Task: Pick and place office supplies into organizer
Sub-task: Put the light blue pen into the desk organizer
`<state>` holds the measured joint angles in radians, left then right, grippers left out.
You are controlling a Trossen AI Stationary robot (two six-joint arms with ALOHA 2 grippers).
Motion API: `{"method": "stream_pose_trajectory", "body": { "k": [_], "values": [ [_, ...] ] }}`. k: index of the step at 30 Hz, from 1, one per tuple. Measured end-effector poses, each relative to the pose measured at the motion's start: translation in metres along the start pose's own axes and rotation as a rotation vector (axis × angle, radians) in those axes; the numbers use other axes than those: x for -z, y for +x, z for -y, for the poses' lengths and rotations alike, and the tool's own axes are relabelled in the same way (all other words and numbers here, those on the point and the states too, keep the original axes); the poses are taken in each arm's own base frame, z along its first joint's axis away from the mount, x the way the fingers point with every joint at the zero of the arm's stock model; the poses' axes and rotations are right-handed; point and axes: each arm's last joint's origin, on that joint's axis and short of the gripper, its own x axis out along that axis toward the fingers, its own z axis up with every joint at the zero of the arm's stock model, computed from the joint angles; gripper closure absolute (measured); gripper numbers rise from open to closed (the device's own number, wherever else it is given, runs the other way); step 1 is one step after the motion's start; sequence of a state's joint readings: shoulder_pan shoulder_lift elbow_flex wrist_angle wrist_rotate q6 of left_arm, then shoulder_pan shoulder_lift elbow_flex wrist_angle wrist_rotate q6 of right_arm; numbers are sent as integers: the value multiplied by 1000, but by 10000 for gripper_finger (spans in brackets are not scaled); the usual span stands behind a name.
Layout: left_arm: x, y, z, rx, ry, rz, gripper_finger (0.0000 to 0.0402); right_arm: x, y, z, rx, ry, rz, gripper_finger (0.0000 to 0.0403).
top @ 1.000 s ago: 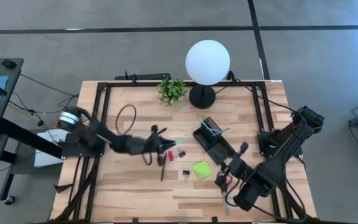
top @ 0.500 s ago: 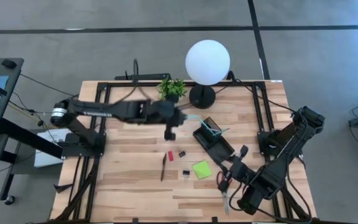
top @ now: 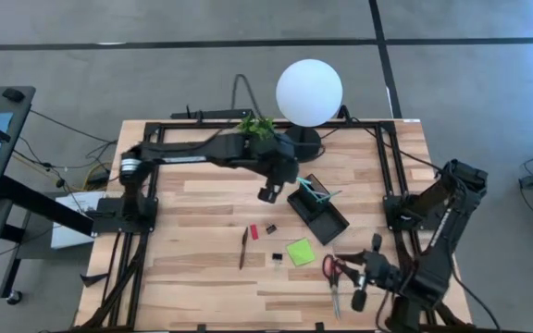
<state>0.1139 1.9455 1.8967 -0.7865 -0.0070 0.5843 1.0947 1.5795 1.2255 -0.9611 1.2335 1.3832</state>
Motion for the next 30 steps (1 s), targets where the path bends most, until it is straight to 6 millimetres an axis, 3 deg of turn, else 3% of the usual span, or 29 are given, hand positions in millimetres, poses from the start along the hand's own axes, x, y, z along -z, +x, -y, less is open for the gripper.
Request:
{"method": "stream_pose_trajectory", "body": {
  "k": [5,14,24,30],
  "values": [
    [-3,30,0,58,77,0,379,15,-4,-3,-50,59,2,327],
    [-11,48,3,132,209,-60,379,40,1,3,-65,72,-9,327],
    [-12,49,0,114,241,-33,378,41,2,4,-66,65,-35,327],
    [-8,76,3,128,247,-40,379,41,4,4,-61,64,-44,327]
  ]
}}
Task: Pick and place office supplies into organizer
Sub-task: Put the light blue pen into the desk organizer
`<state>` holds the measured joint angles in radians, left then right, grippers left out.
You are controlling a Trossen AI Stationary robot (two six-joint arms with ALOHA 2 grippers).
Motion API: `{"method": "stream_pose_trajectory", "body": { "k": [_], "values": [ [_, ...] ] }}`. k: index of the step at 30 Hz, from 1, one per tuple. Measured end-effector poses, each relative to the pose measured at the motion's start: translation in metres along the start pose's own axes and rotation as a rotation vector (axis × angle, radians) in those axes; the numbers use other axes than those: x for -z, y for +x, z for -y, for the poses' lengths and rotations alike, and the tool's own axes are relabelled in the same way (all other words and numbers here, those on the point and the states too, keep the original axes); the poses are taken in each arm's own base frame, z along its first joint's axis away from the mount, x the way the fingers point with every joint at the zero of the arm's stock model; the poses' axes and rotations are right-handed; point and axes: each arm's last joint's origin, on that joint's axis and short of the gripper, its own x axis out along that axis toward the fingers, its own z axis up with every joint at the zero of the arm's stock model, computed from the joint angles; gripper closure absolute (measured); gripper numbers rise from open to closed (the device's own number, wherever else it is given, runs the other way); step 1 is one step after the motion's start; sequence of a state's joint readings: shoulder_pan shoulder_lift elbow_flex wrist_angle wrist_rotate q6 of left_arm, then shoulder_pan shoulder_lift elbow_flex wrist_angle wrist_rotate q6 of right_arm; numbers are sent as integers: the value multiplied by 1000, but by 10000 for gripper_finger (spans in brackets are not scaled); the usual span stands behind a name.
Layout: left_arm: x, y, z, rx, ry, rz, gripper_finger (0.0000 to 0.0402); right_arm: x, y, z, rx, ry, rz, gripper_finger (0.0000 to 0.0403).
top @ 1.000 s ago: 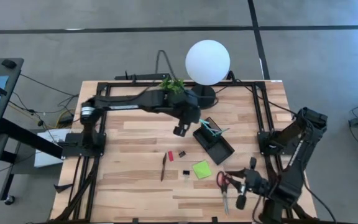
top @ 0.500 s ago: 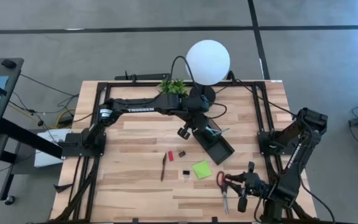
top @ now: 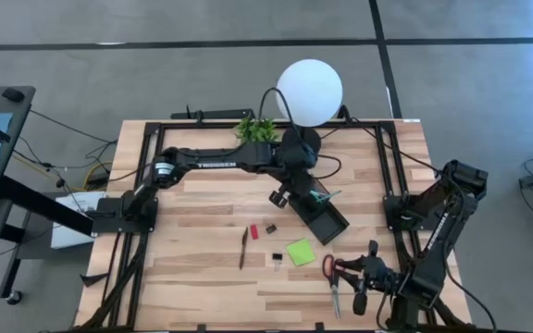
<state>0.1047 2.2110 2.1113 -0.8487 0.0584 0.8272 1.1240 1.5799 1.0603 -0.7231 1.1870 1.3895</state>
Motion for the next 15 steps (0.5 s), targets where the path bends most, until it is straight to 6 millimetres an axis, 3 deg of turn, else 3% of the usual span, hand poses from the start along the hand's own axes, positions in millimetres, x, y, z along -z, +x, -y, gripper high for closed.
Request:
{"method": "stream_pose_trajectory", "body": {
  "k": [4,15],
  "values": [
    [3,11,1,-11,3,-41,373,1,0,0,-2,-3,-15,327],
    [-1,17,6,-40,127,-91,359,1,0,0,-3,-7,-19,327]
  ]
}}
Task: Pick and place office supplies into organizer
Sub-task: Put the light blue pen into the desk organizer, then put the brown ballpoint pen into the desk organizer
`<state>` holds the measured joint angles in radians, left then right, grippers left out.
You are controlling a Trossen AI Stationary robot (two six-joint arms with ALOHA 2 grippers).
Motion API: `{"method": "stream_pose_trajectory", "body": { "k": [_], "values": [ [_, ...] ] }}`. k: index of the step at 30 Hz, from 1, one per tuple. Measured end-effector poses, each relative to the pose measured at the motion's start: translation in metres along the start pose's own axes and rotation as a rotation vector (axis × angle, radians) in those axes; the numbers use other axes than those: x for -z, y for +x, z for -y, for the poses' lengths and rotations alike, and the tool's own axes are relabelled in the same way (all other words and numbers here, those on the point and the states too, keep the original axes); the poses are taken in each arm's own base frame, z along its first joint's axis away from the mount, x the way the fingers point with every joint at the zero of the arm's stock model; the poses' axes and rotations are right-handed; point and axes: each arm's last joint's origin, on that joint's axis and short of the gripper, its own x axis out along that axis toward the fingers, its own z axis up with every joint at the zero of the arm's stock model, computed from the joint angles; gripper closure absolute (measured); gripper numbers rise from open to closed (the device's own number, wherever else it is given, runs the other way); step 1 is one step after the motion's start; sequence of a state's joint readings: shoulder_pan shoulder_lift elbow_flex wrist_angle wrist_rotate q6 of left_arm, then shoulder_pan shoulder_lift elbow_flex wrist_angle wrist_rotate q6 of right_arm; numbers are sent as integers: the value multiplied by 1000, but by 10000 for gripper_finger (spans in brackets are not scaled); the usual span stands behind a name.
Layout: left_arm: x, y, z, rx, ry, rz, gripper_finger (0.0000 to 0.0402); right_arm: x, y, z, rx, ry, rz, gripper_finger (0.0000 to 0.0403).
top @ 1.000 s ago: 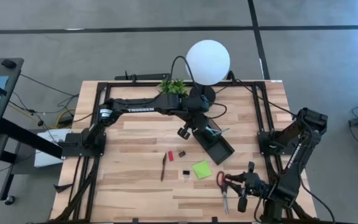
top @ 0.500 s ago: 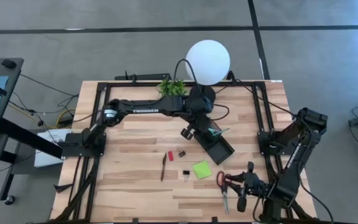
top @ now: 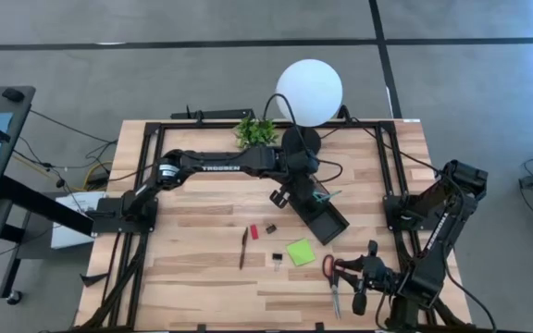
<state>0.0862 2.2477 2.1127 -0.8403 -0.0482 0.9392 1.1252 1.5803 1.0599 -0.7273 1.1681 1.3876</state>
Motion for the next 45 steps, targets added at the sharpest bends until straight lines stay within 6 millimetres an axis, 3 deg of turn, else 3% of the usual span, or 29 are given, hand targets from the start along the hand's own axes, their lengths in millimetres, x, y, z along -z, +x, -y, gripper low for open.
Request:
{"method": "stream_pose_trajectory", "body": {
  "k": [9,21,26,31,37,40,45],
  "values": [
    [-19,13,13,-78,111,-53,339,0,0,0,0,-6,1,327],
    [-38,10,18,-216,152,-100,291,0,0,0,0,-8,0,327],
    [-47,2,21,-312,124,-182,289,0,0,1,3,-15,-1,327],
    [-41,-39,3,-295,-145,-230,302,5,-9,3,-12,-8,-31,328],
    [1,-121,-12,-67,-479,-28,314,10,-23,4,-45,-27,7,343],
    [17,-155,-7,6,-564,-10,315,10,-24,4,-47,-27,20,353],
    [31,-185,19,249,-591,58,315,7,-16,4,-20,-5,18,365]
  ]
}}
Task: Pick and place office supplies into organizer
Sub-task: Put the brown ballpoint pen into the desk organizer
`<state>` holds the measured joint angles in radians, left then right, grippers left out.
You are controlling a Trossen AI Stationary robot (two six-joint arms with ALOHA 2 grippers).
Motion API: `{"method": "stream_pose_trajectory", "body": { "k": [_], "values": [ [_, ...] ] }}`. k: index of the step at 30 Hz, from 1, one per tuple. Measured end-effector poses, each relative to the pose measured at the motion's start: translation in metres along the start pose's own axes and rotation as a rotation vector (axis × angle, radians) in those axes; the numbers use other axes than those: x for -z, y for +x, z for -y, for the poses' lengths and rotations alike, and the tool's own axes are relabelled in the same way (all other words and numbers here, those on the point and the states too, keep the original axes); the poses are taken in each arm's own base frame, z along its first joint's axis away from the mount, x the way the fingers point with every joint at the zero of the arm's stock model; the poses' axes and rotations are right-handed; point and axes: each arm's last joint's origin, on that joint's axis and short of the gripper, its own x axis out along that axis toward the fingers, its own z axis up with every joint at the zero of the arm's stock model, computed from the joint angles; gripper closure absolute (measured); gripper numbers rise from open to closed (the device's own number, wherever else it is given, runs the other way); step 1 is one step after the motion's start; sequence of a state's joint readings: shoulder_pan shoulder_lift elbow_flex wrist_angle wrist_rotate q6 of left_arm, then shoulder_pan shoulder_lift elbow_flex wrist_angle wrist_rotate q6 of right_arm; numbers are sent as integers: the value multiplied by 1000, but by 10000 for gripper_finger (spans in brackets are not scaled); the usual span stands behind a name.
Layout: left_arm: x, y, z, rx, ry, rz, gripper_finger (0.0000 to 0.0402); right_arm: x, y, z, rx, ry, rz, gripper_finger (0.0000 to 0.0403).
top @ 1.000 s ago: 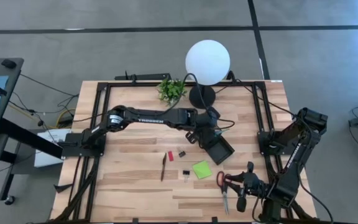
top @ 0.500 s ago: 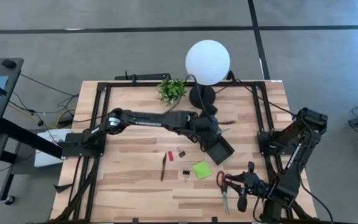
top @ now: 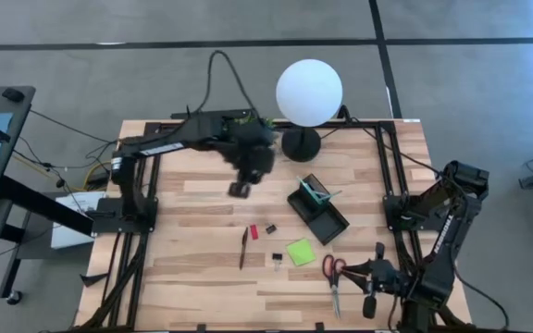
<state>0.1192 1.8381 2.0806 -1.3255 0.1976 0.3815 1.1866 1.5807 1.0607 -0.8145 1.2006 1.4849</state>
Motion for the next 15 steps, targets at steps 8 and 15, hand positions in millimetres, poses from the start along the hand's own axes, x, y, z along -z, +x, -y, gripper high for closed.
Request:
{"method": "stream_pose_trajectory", "body": {
  "k": [8,15],
  "values": [
    [51,0,65,8,92,-9,315,9,18,0,62,-12,-81,362],
    [136,1,111,-292,-244,238,315,9,17,-2,53,16,-80,359]
  ]
}}
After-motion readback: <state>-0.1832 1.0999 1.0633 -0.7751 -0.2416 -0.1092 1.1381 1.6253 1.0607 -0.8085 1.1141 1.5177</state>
